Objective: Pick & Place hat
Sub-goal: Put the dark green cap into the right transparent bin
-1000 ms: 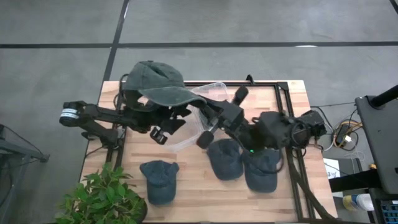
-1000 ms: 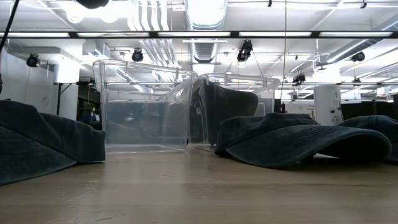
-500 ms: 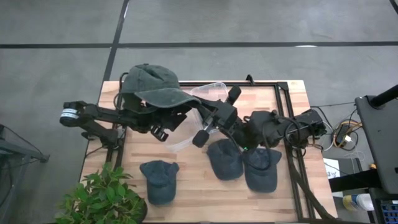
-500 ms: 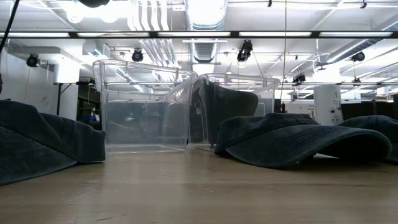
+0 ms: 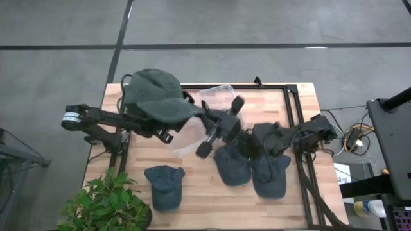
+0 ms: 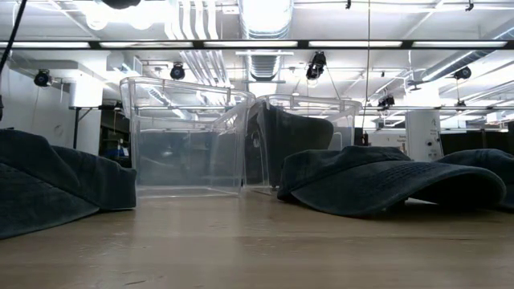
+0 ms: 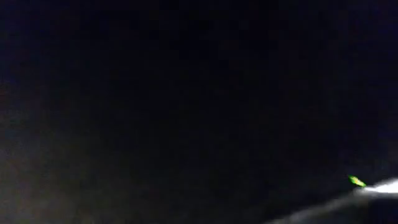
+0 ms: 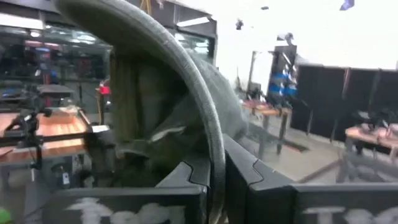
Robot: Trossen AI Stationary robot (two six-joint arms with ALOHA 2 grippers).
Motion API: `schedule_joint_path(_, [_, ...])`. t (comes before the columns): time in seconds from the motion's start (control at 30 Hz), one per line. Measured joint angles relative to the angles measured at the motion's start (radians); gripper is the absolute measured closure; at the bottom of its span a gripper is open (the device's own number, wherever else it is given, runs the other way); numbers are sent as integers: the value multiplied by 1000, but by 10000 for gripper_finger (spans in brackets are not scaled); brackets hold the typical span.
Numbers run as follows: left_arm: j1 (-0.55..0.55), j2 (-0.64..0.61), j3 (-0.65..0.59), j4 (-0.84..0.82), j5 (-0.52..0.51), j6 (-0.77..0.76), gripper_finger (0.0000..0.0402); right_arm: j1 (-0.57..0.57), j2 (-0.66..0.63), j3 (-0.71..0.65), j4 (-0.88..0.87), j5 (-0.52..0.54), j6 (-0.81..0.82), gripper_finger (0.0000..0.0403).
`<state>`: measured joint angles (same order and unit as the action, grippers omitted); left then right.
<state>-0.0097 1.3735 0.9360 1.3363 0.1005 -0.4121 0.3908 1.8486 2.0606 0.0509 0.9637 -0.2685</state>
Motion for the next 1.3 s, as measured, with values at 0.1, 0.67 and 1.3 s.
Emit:
schedule_joint_path(0.1, [-2,-4,3,15,-6,50,261,-4,4,-6,52,-77,-7,392])
schedule_joint_path(0.67, [-2,-20,-1,-54,66,23,385,-10,-4,-6,-11,-5,-51,392])
schedule_joint_path(1.3, [10,-23,-5,-185,152,-61,395,4,-43,-8,-199,9,-57,386])
